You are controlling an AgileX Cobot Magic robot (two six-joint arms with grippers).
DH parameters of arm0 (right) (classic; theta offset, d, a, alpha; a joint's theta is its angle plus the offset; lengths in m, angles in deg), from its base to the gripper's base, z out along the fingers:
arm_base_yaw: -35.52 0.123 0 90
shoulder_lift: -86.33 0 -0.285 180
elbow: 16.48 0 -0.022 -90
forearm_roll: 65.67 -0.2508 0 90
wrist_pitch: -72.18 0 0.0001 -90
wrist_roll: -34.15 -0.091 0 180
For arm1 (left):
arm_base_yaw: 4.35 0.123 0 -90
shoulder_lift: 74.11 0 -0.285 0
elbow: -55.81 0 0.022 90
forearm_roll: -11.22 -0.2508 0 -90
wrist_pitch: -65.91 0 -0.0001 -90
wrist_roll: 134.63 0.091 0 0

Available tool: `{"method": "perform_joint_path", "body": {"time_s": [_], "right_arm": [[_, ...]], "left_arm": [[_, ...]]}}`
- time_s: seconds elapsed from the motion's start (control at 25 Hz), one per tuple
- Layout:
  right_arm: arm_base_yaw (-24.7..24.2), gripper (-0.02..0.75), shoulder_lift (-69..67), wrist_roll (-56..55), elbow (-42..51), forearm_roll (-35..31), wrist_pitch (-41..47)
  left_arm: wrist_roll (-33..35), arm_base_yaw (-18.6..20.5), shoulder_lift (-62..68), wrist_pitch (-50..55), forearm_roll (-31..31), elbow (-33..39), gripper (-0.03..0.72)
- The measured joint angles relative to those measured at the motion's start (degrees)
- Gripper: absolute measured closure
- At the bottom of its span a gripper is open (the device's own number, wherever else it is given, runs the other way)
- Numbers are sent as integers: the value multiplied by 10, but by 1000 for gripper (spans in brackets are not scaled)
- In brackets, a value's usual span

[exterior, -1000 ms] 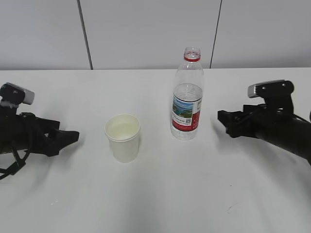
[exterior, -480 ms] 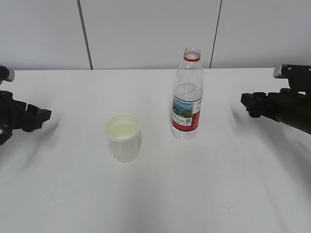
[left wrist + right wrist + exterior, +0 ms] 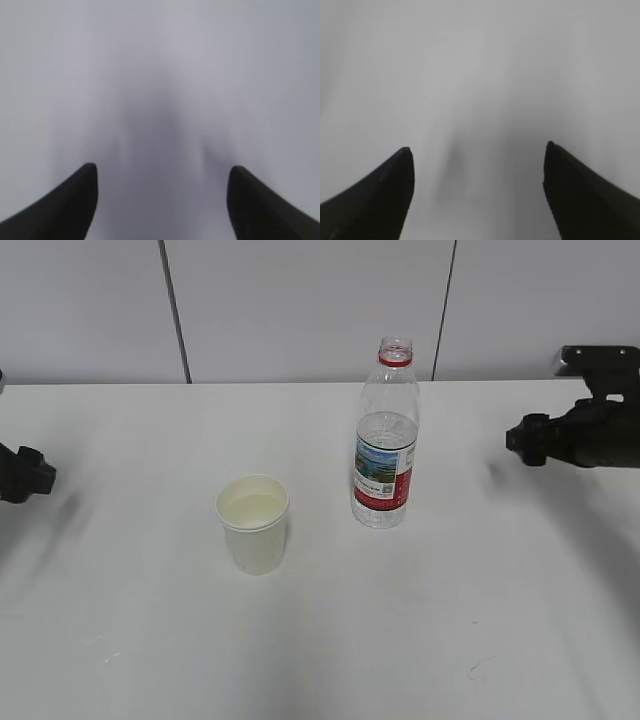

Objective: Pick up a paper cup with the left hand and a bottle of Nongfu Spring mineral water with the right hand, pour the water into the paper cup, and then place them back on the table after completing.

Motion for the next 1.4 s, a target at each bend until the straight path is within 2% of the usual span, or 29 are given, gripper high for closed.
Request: {"method": "perform_joint_path", "body": {"time_s": [0.28,0.4,0.56,0.76,0.92,1.04,1.2,1.4], "right_arm": [[0,143,38,-6,-92,19,232],[0,143,39,26,-128,1,334],[0,143,39,145,-172,-98,442],[0,143,39,291,-231,-226,568],[0,143,39,347,-281,-278,677],[0,143,39,369,-310,-296,732],[0,143,40,390,-324,-308,802],[0,143,45,416,-325,-340,818]], "left_arm": [[2,-36,-9,203,46,-66,194],[56,-48,-9,288,108,-95,194],[196,-50,-9,387,257,-138,194],[295,-50,-18,475,354,-176,194],[368,-47,-48,522,446,-183,194],[395,-46,-75,559,478,-183,194],[409,-45,-104,592,486,-183,194],[434,-43,-144,616,537,-182,194]]}}
